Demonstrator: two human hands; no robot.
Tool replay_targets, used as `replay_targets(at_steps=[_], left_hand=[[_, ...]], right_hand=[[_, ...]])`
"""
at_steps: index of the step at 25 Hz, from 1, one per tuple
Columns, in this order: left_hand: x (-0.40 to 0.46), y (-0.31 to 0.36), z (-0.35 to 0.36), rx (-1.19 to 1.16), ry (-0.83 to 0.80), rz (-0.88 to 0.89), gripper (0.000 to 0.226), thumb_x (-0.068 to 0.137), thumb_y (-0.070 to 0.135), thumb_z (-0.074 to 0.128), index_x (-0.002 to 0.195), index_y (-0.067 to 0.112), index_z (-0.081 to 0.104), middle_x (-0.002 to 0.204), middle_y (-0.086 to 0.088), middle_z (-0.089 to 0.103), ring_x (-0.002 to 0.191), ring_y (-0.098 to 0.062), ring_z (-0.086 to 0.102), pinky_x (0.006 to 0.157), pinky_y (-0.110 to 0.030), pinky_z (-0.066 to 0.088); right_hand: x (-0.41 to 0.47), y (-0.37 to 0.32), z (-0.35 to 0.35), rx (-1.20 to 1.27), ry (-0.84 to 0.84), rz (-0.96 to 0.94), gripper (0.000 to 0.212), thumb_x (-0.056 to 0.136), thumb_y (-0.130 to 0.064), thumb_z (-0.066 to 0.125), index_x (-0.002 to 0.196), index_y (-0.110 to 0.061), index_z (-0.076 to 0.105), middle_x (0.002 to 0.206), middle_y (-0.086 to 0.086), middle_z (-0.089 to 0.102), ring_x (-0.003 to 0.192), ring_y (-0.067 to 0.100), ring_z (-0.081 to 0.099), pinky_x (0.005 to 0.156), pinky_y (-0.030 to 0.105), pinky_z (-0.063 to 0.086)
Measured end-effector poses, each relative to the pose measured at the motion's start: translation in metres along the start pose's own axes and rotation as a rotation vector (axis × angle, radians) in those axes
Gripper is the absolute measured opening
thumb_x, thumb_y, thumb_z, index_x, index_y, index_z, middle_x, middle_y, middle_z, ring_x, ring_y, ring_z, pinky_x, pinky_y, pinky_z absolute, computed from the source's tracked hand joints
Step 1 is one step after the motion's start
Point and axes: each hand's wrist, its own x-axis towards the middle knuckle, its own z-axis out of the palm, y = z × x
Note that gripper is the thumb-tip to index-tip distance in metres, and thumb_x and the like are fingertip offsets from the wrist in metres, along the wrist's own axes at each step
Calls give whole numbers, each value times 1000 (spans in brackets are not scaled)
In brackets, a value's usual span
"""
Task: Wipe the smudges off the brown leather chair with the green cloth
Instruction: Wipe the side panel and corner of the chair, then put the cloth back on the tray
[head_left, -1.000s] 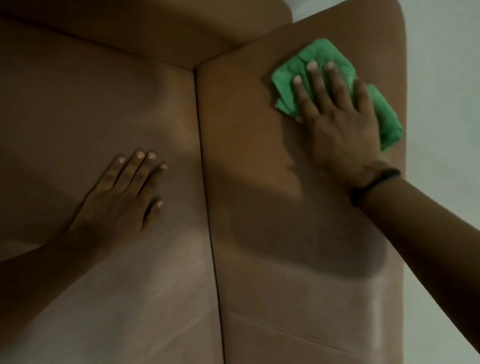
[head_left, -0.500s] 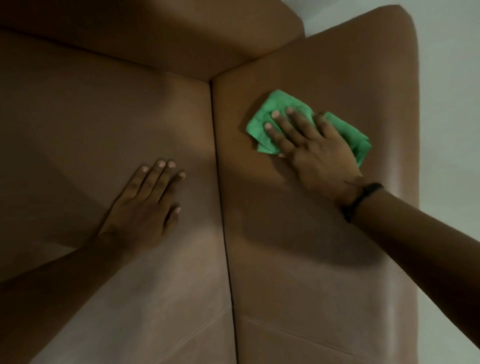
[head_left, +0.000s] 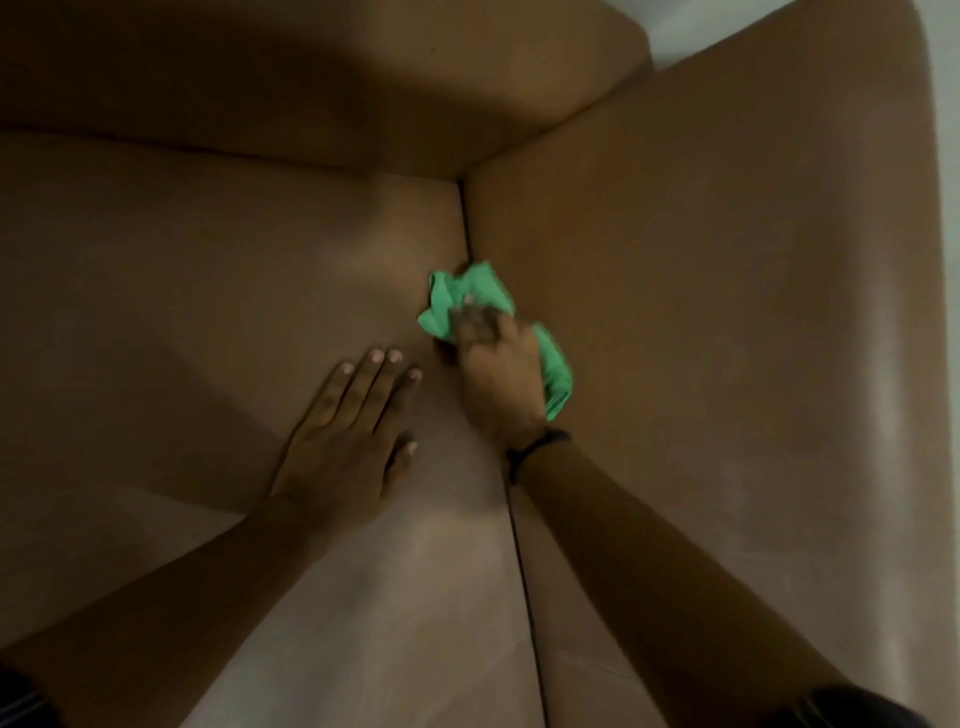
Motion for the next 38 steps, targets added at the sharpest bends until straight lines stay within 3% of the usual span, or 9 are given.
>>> replay_targets(at_steps=[4,8,13,20,24,31,34,36,38], left_hand=[[24,-34,-20,33,-14,25,84,106,55,43,171,3,37,178,-21,38,166,-36,37,137,-53,27],[61,-81,-28,147,-55,71,90,106,63,37,175,5,28,180,-19,32,168,-37,29,138,-57,19],[50,-105,-47,175,-66,98,87,108,60,37,176,7,24,183,-17,27,171,-34,24,140,-55,15],[45,-108,-42,178,-144,90,86,110,56,29,176,1,17,184,-21,19,173,-35,16,141,-54,12],[44,-109,-52,149,-120,61,83,109,51,36,174,1,27,181,-22,28,170,-36,25,140,-54,18],[-97,-145,-145,74,-399,-76,83,108,54,39,178,12,21,183,-23,19,171,-44,18,140,-59,14],[-180,-185,-231,61,-361,-211,78,105,52,45,172,12,40,175,-25,40,162,-46,40,131,-61,36],[-221,-224,-274,110,-339,-307,77,107,54,45,173,16,40,177,-23,38,165,-43,36,133,-61,32],[-266,-288,-322,115,-340,-488,82,108,59,30,178,20,18,185,-20,14,173,-39,7,139,-56,3]], right_hand=[[52,-65,13,540,217,358,56,108,-18,45,163,-13,42,171,8,40,149,33,42,119,50,34],[38,-70,40,567,406,413,52,111,-32,43,162,-21,46,169,2,45,149,28,46,115,52,41],[-30,-70,62,512,240,395,61,112,-36,37,171,-24,24,175,1,32,157,23,34,116,51,40],[-57,-93,78,543,274,261,59,110,-30,41,168,-22,34,176,3,31,150,33,43,112,60,46],[-34,-112,65,681,272,532,57,112,-28,44,168,-24,36,175,1,33,150,34,43,106,62,46],[-156,-237,36,806,188,271,62,95,-17,72,155,-23,56,160,13,55,140,40,57,111,59,52],[-207,-278,-18,1152,-128,308,37,102,-64,46,137,-58,55,149,8,59,139,35,56,116,45,46],[-209,-322,-52,1132,-79,215,73,98,-84,19,140,-42,61,142,10,65,132,36,61,112,36,40],[-198,-403,-104,1044,48,7,55,109,-44,36,137,-10,69,134,18,71,121,41,68,110,41,41]])
